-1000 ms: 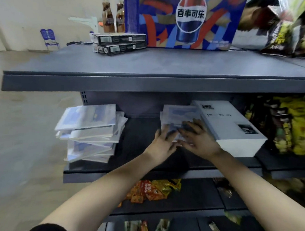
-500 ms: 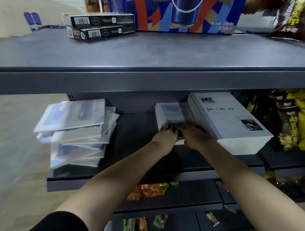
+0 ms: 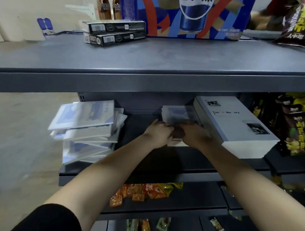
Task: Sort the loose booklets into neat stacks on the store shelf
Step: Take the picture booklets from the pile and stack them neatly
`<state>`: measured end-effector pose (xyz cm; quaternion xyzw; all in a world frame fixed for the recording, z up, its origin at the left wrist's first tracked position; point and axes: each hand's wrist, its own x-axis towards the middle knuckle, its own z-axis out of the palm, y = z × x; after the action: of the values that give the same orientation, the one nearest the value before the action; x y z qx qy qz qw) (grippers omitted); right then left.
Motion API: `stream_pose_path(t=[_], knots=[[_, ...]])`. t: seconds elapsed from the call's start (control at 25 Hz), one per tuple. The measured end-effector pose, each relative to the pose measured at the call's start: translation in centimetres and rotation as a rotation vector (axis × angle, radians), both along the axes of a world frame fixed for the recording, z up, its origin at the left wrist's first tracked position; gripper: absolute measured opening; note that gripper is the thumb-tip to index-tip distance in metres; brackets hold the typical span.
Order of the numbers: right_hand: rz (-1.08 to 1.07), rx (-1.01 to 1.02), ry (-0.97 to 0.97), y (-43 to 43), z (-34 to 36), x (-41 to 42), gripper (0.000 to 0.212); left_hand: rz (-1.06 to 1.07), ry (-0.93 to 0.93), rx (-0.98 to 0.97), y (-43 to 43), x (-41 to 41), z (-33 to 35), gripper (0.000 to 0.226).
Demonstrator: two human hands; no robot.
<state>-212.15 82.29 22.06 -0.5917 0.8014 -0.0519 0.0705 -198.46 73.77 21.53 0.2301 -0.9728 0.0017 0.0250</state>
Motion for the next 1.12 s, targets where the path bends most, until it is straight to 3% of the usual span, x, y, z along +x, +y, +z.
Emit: stream_pose_path(t=[0.16,0.4,0.72,0.88,1.12], knots=[[0.066,-0.078,0.048,-2.0,0.2,4.8,0.058,0.185,0.066,-0.107,-3.0,7.1,1.5,0.047],[0.290,-0.214,0.038,-6.6,1.5,15.3,0.056,0.489,0.081,-0.120,-3.8,18.4,2.6,0.052],[0.435,-0.195,-0.054,-8.8,0.7,27.0,0.057,0.670,0.068,-0.111,-1.8,30.7,1.4,0.048],[0.469,-0.191,-0.025,-8.8,-0.3,29.6,0.053,0.729,0.005,-0.087,-1.5,33.6,0.1,0.052],[0.387,-0.183,0.021,-11.9,1.6,27.0,0.057,0.713,0.049,-0.114,-3.7,32.6,0.6,0.051]])
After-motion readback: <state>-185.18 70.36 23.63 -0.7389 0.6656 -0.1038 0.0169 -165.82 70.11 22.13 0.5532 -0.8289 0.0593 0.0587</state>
